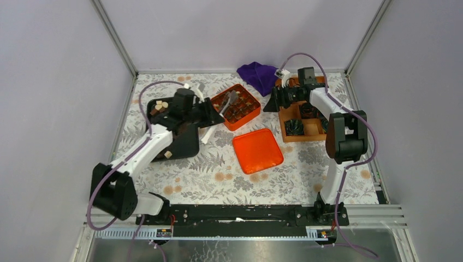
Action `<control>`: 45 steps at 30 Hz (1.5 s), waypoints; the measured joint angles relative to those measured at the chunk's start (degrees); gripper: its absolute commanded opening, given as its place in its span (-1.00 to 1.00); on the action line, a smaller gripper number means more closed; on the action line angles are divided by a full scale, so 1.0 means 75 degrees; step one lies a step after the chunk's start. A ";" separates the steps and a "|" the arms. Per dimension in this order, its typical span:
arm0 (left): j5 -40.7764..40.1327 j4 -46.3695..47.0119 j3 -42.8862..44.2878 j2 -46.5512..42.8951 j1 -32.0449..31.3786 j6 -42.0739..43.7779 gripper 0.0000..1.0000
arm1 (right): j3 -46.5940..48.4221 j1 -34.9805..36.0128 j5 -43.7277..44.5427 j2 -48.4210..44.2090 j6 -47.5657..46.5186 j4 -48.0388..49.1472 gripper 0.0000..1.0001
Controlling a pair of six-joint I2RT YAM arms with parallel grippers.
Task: Pack the chocolate
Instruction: Place the fake chocolate in the packing box.
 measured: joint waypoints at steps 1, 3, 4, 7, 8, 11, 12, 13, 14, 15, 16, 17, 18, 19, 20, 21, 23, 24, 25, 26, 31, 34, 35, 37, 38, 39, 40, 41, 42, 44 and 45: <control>-0.0076 0.0085 0.0192 0.0265 -0.0149 0.0020 -1.00 | 0.0000 -0.0029 0.0000 0.0000 0.0003 0.0000 0.61; -0.0221 0.0262 0.0565 0.0761 -0.0437 0.0070 -1.00 | 0.0000 -0.0073 0.0000 0.0000 0.0003 0.0003 0.61; -0.0291 0.0306 0.0769 0.1005 -0.0589 0.0114 -1.00 | 0.0000 -0.0087 0.0000 0.0000 0.0006 0.0000 0.61; -0.0493 0.0361 0.1204 0.1550 -0.0912 0.0245 -1.00 | 0.0000 -0.0119 0.0000 0.0000 0.0020 0.0003 0.61; -0.0565 0.0361 0.1343 0.1716 -0.1005 0.0286 -1.00 | 0.0000 -0.0131 0.0000 0.0000 0.0023 0.0003 0.61; -0.0734 0.0356 0.1684 0.2151 -0.1244 0.0428 -1.00 | 0.0000 -0.0131 -0.0003 0.0000 0.0029 0.0003 0.61; -0.0810 0.0329 0.1810 0.2296 -0.1317 0.0484 -1.00 | 0.0000 -0.0137 -0.0006 0.0000 0.0035 0.0006 0.61; -0.0901 0.0297 0.1955 0.2457 -0.1390 0.0557 -1.00 | 0.0000 -0.0137 -0.0006 0.0000 0.0050 0.0006 0.61; -0.0976 0.0256 0.2095 0.2602 -0.1451 0.0612 -1.00 | 0.0000 -0.0137 -0.0009 0.0000 0.0055 0.0003 0.61; -0.1067 0.0219 0.2238 0.2742 -0.1515 0.0676 -1.00 | 0.0000 -0.0140 -0.0009 0.0000 0.0058 0.0006 0.61; -0.1160 0.0146 0.2401 0.2897 -0.1585 0.0746 -1.00 | 0.0000 -0.0140 -0.0009 0.0000 0.0061 0.0006 0.61; -0.1250 0.0099 0.2509 0.3005 -0.1641 0.0796 -1.00 | 0.0000 -0.0140 -0.0009 0.0000 0.0064 0.0006 0.61; -0.1352 0.0012 0.2634 0.3127 -0.1702 0.0871 -1.00 | 0.0000 -0.0140 -0.0009 0.0000 0.0073 0.0006 0.61; -0.1445 -0.0044 0.2707 0.3209 -0.1740 0.0924 -1.00 | 0.0000 -0.0140 -0.0009 0.0000 0.0076 0.0006 0.61; -0.1501 -0.0114 0.2777 0.3279 -0.1766 0.0976 -1.00 | 0.0000 -0.0140 -0.0009 0.0000 0.0076 0.0006 0.61; -0.1577 -0.0172 0.2818 0.3328 -0.1784 0.1023 -1.00 | 0.0000 -0.0140 -0.0012 0.0000 0.0079 0.0006 0.61; -0.1664 -0.0326 0.2888 0.3401 -0.1818 0.1093 -1.00 | 0.0000 -0.0140 -0.0012 0.0000 0.0079 0.0006 0.61; -0.1693 -0.0391 0.2914 0.3424 -0.1824 0.1119 -0.99 | 0.0000 -0.0140 -0.0012 0.0000 0.0079 0.0006 0.61; -0.1728 -0.0425 0.2917 0.3439 -0.1824 0.1145 -0.98 | 0.0000 -0.0140 -0.0012 0.0000 0.0079 0.0006 0.61; -0.1763 -0.0478 0.2935 0.3465 -0.1824 0.1172 -0.97 | 0.0000 -0.0143 -0.0012 0.0000 0.0079 0.0006 0.61; -0.1827 -0.0627 0.3168 0.3730 -0.1824 0.1247 -0.87 | 0.0000 -0.0146 -0.0012 0.0000 0.0079 0.0006 0.61; -0.1883 -0.0749 0.3290 0.3888 -0.1824 0.1262 -0.80 | 0.0000 -0.0146 -0.0012 0.0000 0.0079 0.0006 0.61; -0.1903 -0.0799 0.3322 0.3926 -0.1824 0.1268 -0.78 | 0.0000 -0.0143 -0.0012 0.0000 0.0079 0.0006 0.61; -0.1938 -0.0950 0.3430 0.4016 -0.1824 0.1291 -0.74 | 0.0000 -0.0146 -0.0015 0.0000 0.0079 0.0006 0.62; -0.1941 -0.0994 0.3500 0.4062 -0.1824 0.1306 -0.72 | 0.0000 -0.0146 -0.0012 0.0000 0.0082 0.0006 0.62; -0.1950 -0.1023 0.3552 0.4097 -0.1824 0.1314 -0.68 | 0.0000 -0.0146 -0.0015 0.0000 0.0082 0.0006 0.61; -0.1953 -0.1040 0.3587 0.4124 -0.1824 0.1320 -0.65 | 0.0000 -0.0146 -0.0015 0.0000 0.0082 0.0006 0.62; -0.1967 -0.1081 0.3628 0.4150 -0.1824 0.1320 -0.62 | 0.0000 -0.0146 -0.0015 0.0000 0.0082 0.0006 0.61; -0.1973 -0.1081 0.3640 0.4162 -0.1824 0.1323 -0.59 | 0.0000 -0.0146 -0.0015 0.0000 0.0082 0.0006 0.62; -0.1996 -0.1142 0.3657 0.4179 -0.1824 0.1343 -0.52 | 0.0000 -0.0146 -0.0015 0.0000 0.0082 0.0006 0.62; -0.2002 -0.1145 0.3660 0.4185 -0.1824 0.1346 -0.49 | 0.0000 -0.0146 -0.0015 0.0000 0.0082 0.0006 0.62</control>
